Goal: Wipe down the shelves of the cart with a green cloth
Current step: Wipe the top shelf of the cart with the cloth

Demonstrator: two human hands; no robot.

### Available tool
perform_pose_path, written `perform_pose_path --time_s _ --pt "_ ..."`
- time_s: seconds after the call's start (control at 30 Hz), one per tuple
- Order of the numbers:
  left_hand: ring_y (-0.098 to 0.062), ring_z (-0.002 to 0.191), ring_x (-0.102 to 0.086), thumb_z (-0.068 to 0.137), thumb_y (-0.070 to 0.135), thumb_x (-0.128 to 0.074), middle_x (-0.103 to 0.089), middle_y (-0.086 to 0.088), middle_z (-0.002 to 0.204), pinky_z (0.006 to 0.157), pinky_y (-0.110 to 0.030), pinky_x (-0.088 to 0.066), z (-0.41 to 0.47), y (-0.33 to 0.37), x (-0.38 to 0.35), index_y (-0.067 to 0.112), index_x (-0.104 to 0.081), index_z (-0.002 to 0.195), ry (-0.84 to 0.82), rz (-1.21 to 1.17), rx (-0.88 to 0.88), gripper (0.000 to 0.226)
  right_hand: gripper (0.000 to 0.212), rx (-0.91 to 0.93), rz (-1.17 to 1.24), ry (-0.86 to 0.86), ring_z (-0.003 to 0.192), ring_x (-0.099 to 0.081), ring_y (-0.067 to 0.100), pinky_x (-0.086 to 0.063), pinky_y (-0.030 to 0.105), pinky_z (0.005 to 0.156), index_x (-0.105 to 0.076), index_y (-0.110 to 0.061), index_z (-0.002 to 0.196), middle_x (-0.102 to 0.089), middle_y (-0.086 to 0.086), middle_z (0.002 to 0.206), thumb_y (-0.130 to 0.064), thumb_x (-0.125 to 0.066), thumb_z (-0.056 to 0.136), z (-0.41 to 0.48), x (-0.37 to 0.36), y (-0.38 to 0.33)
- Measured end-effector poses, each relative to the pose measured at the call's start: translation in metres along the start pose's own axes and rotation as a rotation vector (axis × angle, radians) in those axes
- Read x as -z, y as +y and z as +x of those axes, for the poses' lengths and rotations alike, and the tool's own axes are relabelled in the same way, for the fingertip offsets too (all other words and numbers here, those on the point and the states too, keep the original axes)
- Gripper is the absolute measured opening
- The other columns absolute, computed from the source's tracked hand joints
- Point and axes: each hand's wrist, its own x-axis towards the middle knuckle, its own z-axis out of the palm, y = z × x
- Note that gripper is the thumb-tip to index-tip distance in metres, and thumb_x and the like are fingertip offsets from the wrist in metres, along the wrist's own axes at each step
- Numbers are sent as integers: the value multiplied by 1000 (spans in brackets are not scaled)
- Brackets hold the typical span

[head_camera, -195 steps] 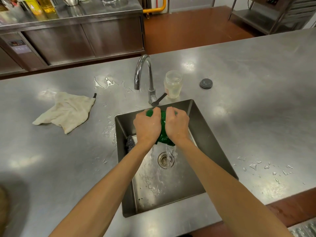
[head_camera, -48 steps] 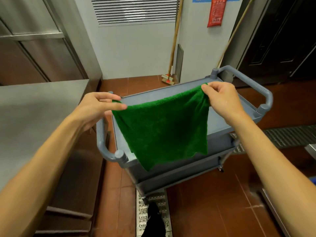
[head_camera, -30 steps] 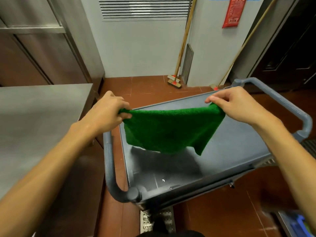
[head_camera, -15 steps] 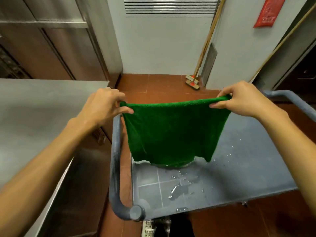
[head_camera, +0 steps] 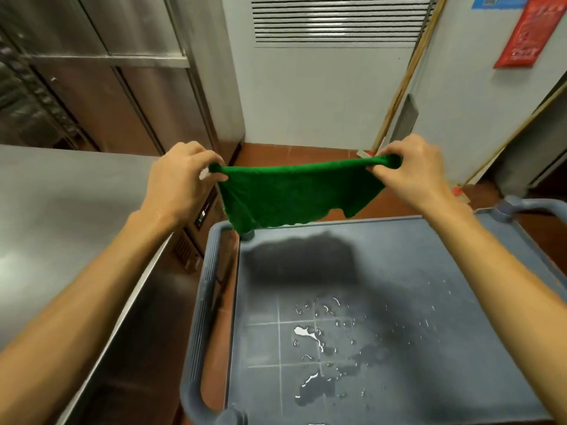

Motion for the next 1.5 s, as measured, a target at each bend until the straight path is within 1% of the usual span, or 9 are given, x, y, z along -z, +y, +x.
perform_pose_path --time_s 0.13,0.33,0.47,0.6,0.73,0.9,1.1,1.27,1.5 --pt "-29 88 -59 77 18 -80 -64 -5 96 61 -37 -49 -45 12 -61 17 -72 95 -169 15 34 20 19 -80 28 -154 86 -50 17 -37 26 76 -74 -15 100 -57 6 94 -13 -67 82 -43 -68 39" --pt "-32 80 -62 66 14 -83 -64 -6 93 53 -37 -52 -136 43 -139 14 -70 80 -459 -27 103 19 22 -231 106 -359 93 -59 32 -52 44 85 -74 -6 97 -53 12 99 -3 -70 76 -149 -155 84" --pt "-31 79 -63 64 12 -76 -65 -3 88 54 -37 -53 -185 60 -168 16 -66 79 -657 -18 101 18 18 -147 10 -593 122 -52 31 -42 40 102 -75 -8 94 -55 12 131 -10 -71 77 -202 -175 93" --pt "-31 63 -62 50 5 -78 -61 -3 66 45 -33 -48 -211 84 -178 16 -59 67 -779 48 117 28 22 -63 4 -631 122 -55 31 -44 42 98 -73 -9 94 -60 11 131 -7 -71 72 -231 -181 97" --pt "-30 57 -60 41 5 -84 -60 -5 65 43 -31 -46 -230 102 -184 14 -62 74 -786 93 166 41 56 54 19 -634 115 -63 28 -50 41 94 -71 -12 110 -67 7 122 1 -74 56 -246 -182 101" --pt "-33 69 -68 70 10 -77 -68 -4 84 52 -36 -54 -242 100 -189 20 -71 104 -795 47 302 36 83 102 25 -718 133 -49 27 -40 41 106 -59 -10 132 -52 7 144 18 -57 54 -257 -193 100" --pt "-31 87 -71 81 14 -74 -73 -4 102 63 -37 -59 -256 100 -184 20 -73 103 -735 -47 374 23 84 73 63 -725 133 -49 33 -43 47 106 -57 -4 134 -49 12 145 24 -54 55 -265 -196 101" --pt "-37 91 -67 93 17 -59 -69 -10 101 68 -44 -55 -258 107 -180 13 -65 102 -714 -129 449 12 82 32 96 -733 148 -24 18 -22 31 118 -41 -13 147 -26 -1 159 21 -41 73 -268 -186 98" --pt "-40 87 -62 95 16 -53 -68 -13 93 66 -43 -49 -261 109 -172 11 -58 91 -713 -195 469 8 80 -40 129 -707 144 -32 17 -28 30 115 -48 -14 143 -35 -1 155 22 -40 72 -277 -181 95"
